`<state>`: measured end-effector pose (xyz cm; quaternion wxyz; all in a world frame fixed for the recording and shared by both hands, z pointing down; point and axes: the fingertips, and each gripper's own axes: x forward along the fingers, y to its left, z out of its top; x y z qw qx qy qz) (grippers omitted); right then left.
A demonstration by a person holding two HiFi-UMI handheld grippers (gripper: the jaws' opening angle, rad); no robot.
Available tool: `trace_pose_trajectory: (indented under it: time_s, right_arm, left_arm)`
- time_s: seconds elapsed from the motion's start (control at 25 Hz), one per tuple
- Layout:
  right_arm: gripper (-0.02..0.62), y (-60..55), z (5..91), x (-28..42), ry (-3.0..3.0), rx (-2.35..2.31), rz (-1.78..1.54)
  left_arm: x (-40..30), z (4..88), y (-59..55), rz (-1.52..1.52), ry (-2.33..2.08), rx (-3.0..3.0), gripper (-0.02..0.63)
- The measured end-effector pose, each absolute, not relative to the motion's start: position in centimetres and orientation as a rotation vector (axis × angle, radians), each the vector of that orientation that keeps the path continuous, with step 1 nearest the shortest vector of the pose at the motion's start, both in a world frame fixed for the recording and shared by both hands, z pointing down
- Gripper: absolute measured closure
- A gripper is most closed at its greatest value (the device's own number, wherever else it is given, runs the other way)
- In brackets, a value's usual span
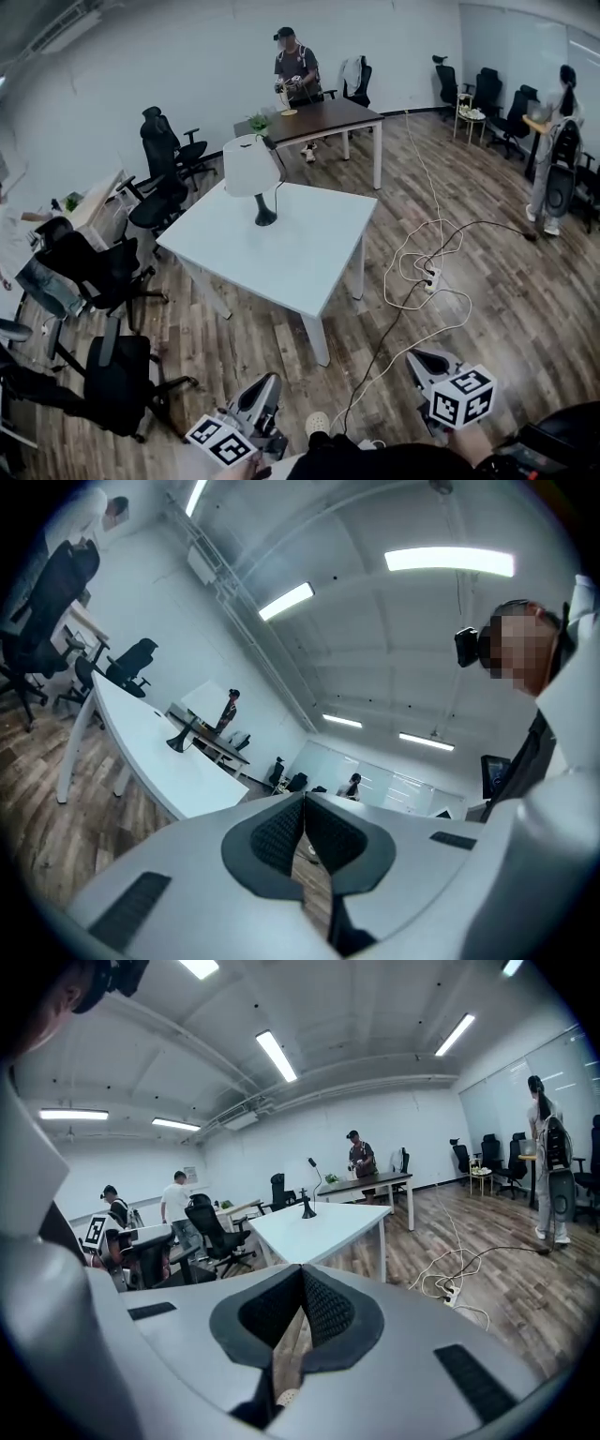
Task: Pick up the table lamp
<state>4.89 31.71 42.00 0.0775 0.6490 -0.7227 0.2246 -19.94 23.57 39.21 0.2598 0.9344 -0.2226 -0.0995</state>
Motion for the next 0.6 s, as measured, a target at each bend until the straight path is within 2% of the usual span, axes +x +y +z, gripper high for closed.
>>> trace_pose_trajectory:
  time_s: [0.32, 0.6]
  right_arm:
    - [0.580, 19.6, 39.2, 4.3, -2.128, 2.018, 0.604]
    - [0.580, 12.2, 37.7, 4.2, -2.094, 2.096, 0.562]
  left_arm:
    - [-18.8, 36.3, 9.7, -0.250, -0.513, 2.570, 0.589]
    - [-19.7, 35.1, 2.2, -0.279, -0.421, 2.588, 0.591]
